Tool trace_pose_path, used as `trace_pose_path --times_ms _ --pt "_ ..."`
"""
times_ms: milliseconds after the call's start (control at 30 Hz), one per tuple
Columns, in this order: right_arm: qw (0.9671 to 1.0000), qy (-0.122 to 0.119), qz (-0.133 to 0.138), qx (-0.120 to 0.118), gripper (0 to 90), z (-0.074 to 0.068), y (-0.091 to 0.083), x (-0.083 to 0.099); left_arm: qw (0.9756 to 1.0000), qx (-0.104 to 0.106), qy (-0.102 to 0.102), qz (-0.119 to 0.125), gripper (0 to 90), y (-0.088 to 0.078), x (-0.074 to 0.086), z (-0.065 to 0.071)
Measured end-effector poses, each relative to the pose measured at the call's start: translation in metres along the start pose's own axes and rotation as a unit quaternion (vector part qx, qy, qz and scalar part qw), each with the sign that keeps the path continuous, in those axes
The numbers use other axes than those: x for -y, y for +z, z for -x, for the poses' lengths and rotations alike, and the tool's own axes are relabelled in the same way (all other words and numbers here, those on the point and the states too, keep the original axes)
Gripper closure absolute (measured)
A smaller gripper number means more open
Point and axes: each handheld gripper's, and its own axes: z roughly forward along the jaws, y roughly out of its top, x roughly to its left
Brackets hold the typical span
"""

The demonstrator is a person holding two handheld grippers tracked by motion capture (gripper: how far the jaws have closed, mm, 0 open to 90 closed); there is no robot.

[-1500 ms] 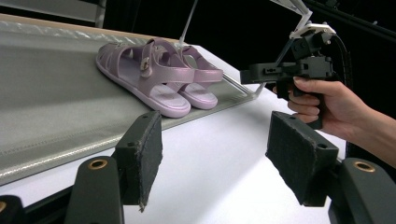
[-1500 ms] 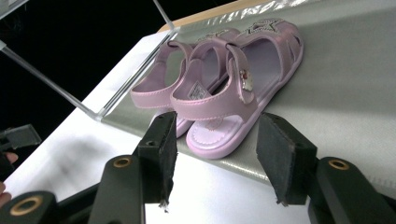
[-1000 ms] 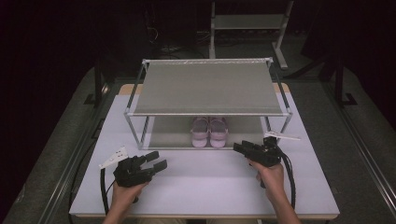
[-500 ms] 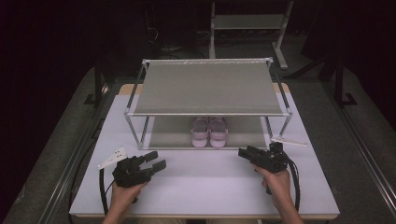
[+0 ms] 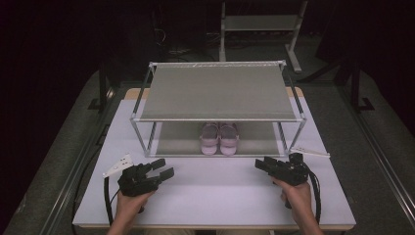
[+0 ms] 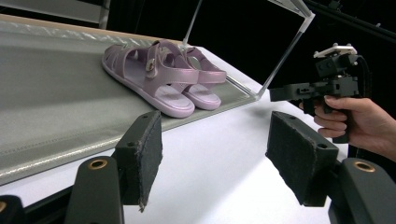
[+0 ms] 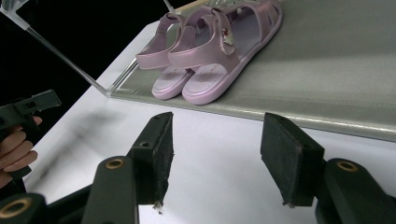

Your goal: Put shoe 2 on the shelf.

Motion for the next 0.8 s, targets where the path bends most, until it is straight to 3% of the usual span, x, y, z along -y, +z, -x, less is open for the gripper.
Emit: trace_pose_path --times_ms 800 --pt "0.9999 0.011 0.002 0.013 42.3 0.014 -0.033 0.01 1.0 0.0 -0.003 -0.001 35.5 -0.001 0.0 -0.002"
